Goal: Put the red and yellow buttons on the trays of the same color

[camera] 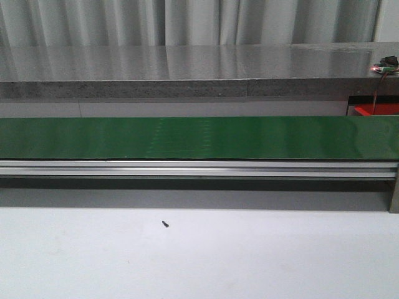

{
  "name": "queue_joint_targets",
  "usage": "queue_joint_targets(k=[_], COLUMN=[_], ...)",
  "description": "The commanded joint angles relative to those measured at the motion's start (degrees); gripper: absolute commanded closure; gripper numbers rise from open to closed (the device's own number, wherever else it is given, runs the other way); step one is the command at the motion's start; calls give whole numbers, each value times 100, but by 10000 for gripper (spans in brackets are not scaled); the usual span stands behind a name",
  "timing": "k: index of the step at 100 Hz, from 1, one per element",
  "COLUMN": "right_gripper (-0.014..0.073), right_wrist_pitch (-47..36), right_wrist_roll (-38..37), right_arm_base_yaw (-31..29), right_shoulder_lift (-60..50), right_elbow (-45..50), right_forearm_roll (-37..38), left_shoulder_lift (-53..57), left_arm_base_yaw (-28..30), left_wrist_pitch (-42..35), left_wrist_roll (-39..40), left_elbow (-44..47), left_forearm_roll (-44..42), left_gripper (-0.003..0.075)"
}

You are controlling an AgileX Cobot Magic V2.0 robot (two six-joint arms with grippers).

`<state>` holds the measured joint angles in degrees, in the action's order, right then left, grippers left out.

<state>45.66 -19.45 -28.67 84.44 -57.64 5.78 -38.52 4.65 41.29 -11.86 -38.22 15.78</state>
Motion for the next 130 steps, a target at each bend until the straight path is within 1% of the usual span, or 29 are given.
queue_joint_targets(k=[1,9,16,22,31,35,43,67,79,96,118,130], right_gripper=[188,283,398,515,670,656,657,657,657,657,661,661], right_wrist_pitch=[0,64,143,188,194,188,142,-53,-209,-915,-1417,-1710], right_wrist_roll=[65,132,331,510,600,600,606,813,856,1269,1883,1902], right_arm_base_yaw=[-28,19,127,255,509,642,944,2144,2508,2618,2618,2618], right_shoulder_lift=[-521,-780,-1022,-1216,-1441,-1547,-1713,-1879,-1939,-2280,-2991,-3412], right_elbow=[-122,-122,-122,-122,-122,-122,-122,-122,-109,371,1199,1590], right_forearm_roll=[5,-25,-100,-185,-272,-314,-336,-336,-330,-418,-472,-629], left_shoulder_lift=[13,13,13,13,13,13,13,13,13,13,13,13], left_arm_base_yaw=[-42,-42,-42,-42,-42,-42,-42,-42,-42,-42,-42,-42], left_wrist_pitch=[-335,-335,-335,-335,-335,-335,-335,-335,-335,-335,-335,-335], left_wrist_roll=[37,37,37,37,37,37,37,37,37,37,37,37], left_elbow=[-142,-142,-142,-142,-142,-142,-142,-142,-142,-142,-142,-142], left_forearm_roll=[111,111,111,111,111,111,111,111,111,111,111,111], left_gripper=[740,740,740,740,740,740,740,740,740,740,740,740])
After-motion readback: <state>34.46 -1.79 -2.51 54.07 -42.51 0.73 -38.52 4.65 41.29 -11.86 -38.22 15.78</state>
